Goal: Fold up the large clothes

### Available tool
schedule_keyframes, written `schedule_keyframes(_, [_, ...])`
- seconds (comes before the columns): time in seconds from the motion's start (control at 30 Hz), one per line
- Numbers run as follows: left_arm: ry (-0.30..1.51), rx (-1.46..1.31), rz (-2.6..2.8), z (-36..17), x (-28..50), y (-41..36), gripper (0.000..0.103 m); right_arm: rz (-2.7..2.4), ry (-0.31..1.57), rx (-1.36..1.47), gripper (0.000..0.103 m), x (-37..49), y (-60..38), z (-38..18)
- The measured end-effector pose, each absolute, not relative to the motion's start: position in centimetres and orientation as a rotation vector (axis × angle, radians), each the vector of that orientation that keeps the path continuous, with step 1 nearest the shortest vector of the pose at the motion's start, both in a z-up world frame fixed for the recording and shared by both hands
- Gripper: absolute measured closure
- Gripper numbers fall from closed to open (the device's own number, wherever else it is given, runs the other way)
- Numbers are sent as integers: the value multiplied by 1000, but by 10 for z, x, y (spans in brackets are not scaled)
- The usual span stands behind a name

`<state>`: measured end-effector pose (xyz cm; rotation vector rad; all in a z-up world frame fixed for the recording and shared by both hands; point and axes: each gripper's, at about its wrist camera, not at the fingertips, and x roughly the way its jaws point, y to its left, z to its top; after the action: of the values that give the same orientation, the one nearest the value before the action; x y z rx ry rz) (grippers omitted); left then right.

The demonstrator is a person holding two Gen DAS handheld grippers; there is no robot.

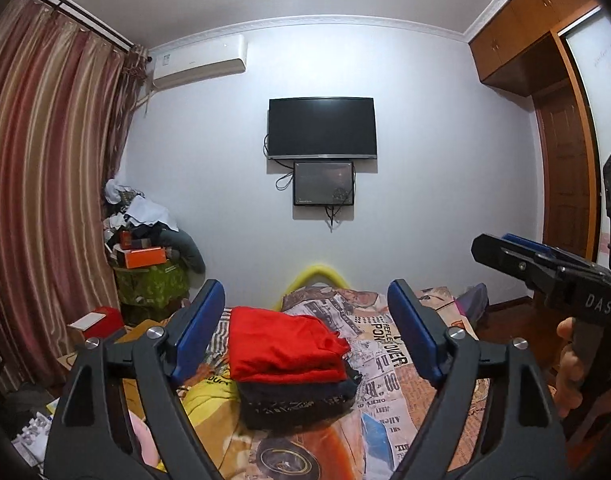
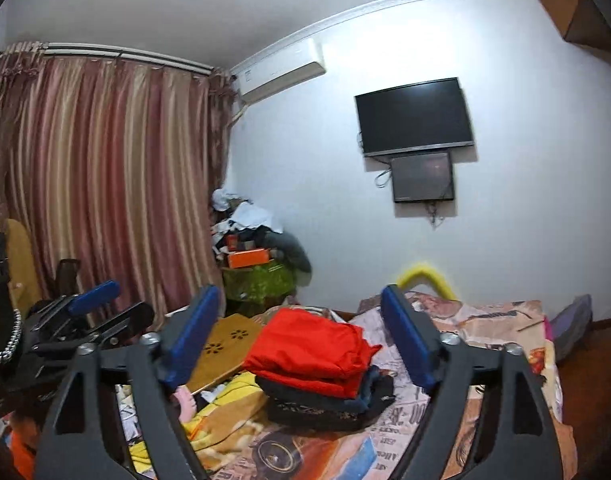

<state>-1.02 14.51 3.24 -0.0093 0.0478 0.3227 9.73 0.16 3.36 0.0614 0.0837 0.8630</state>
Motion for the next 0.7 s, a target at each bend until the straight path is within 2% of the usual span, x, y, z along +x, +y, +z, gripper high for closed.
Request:
schedule_keyframes(0.1, [49, -31, 326, 27, -14, 141, 3, 824, 101, 69, 4, 99, -1, 30])
schedule_keyframes(0.13, [46, -31, 337, 26, -15, 140, 3, 810, 103, 73, 0, 101, -2, 30])
schedule_keyframes(0.7, [68, -56, 371, 9, -20, 127, 0, 770, 103, 27, 0, 89, -12, 25])
